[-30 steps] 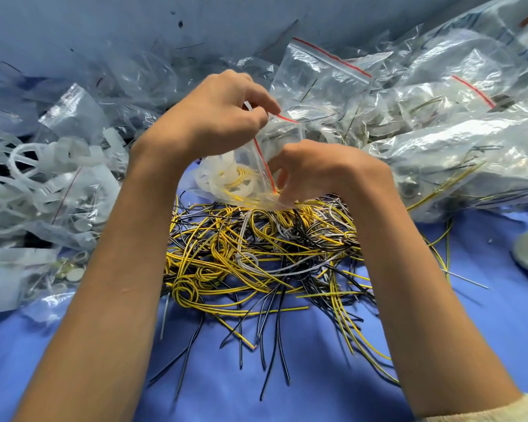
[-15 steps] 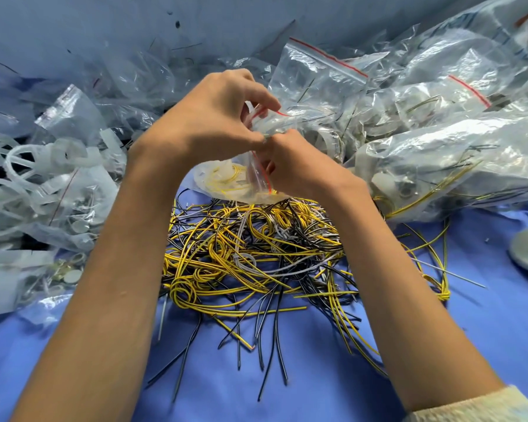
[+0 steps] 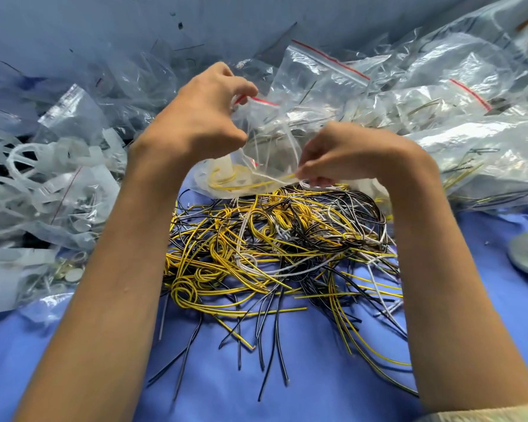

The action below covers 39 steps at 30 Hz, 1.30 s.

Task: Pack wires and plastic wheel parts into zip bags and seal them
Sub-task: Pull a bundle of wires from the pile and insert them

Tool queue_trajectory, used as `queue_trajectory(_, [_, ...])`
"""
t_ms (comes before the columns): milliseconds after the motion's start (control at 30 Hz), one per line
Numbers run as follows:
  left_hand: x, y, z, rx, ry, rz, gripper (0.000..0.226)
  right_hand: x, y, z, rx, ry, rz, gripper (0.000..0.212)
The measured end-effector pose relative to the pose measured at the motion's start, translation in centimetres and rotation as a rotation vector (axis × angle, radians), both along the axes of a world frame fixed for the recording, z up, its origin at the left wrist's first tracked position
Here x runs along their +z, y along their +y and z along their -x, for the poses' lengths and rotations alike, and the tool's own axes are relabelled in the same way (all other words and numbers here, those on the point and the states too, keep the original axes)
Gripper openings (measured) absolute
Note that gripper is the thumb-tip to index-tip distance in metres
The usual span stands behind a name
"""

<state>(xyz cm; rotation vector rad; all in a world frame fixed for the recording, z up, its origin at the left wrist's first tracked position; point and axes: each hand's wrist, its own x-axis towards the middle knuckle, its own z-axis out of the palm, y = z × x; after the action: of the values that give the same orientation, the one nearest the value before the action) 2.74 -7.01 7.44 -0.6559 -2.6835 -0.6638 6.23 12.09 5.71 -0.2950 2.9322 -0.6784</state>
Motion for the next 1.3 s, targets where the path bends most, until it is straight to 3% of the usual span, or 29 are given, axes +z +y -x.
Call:
queue_trajectory(67, [-0.2, 0.1, 0.2, 0.044, 0.012, 0.001, 0.056, -0.4, 0.0, 0.0, -0.003, -0.139, 0.035, 0.016])
queue_trajectory(233, [-0.1, -0.2, 0.6, 0.162, 0.062, -0.038, 0.056, -0.3, 0.1, 0.1, 0.069, -0.14, -0.128, 0.023])
queue_trajectory(333, [-0.2, -0.1, 0.5, 0.15, 0.017, -0.013, 0.054, -0.6, -0.6, -0.2, 0.108, -0.319, -0.15, 0.007])
queue_trajectory(500, [-0.1, 0.5, 0.1, 0.118, -0.028, 0.017, 0.056, -1.5, -1.5, 0.1, 0.152, -0.394, -0.255, 0.019])
queue_trajectory(633, [-0.3, 0.1, 0.7, 0.111, 0.002, 0.015, 0.046, -1.2, -1.0, 0.0, 0.139, -0.341, -0.234, 0.036])
queue_trajectory(800, [-0.3, -0.1, 0.8, 0.105, 0.004, 0.011, 0.047, -0.9, -0.6, 0.2, 0.147, -0.316, -0.315, 0.022])
queue_trajectory(1300, [0.0, -0.2, 0.6, 0.09, -0.007, 0.029, 0.043, -2.1, -2.2, 0.4, 0.17, -0.31, -0.399, 0.022])
